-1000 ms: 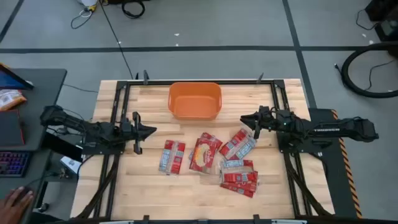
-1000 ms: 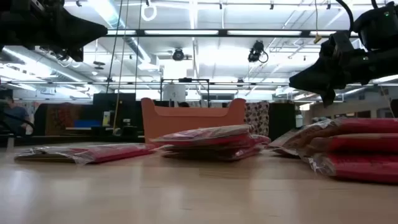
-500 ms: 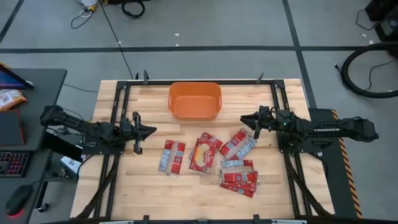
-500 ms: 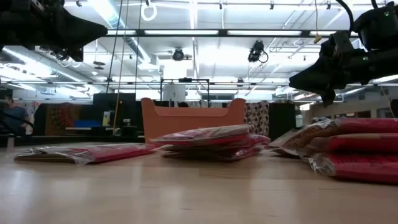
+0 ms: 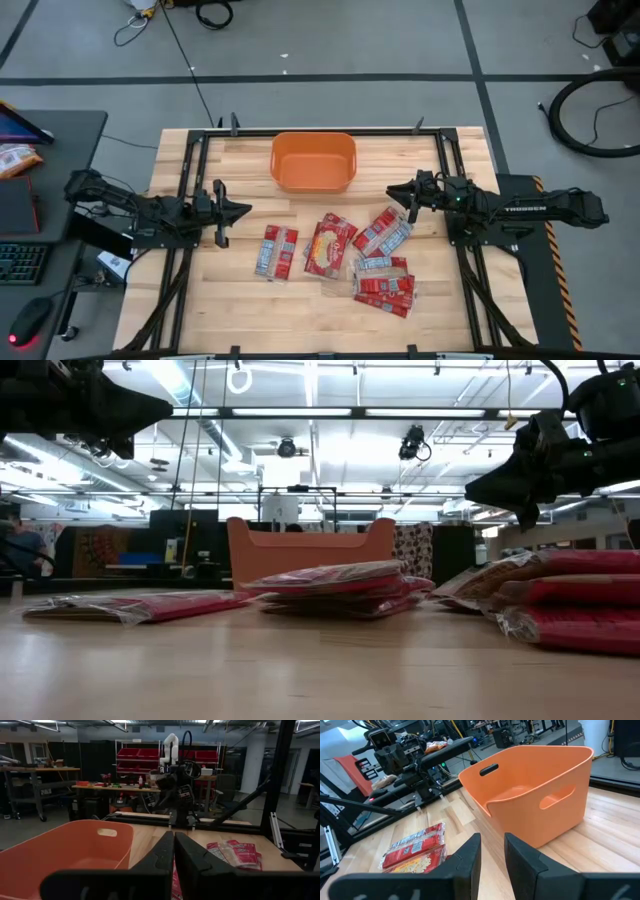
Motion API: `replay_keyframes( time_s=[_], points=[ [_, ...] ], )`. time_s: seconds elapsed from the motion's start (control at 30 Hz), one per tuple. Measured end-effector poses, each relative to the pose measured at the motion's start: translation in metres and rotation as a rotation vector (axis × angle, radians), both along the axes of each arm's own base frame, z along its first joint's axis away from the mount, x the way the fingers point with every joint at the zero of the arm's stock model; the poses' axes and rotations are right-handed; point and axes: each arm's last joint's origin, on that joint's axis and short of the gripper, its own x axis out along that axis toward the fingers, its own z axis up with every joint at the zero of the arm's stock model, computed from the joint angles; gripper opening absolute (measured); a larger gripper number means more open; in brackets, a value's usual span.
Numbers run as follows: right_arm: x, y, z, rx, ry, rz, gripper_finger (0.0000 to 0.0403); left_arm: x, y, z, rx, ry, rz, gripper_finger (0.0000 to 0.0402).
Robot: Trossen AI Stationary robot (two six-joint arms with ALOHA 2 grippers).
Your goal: Sort popcorn bags into baskets
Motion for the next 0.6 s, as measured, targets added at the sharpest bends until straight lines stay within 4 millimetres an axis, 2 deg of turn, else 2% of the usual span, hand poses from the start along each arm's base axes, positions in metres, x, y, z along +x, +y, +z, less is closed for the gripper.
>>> replay_keyframes(
  time_s=[0.43,0.6],
  points=[
    [0.0000,0.0000,0.0000,0.000,0.000,0.000,0.0090,0.0000,0.0000,0.0000,-0.001,0.000,0.000,0.0018],
    [0.0000,0.0000,0.0001,0.000,-0.001,0.000,0.0090,0.0000,0.0000,0.0002,-0.054,-0.012,-0.007,0.0018]
  ],
)
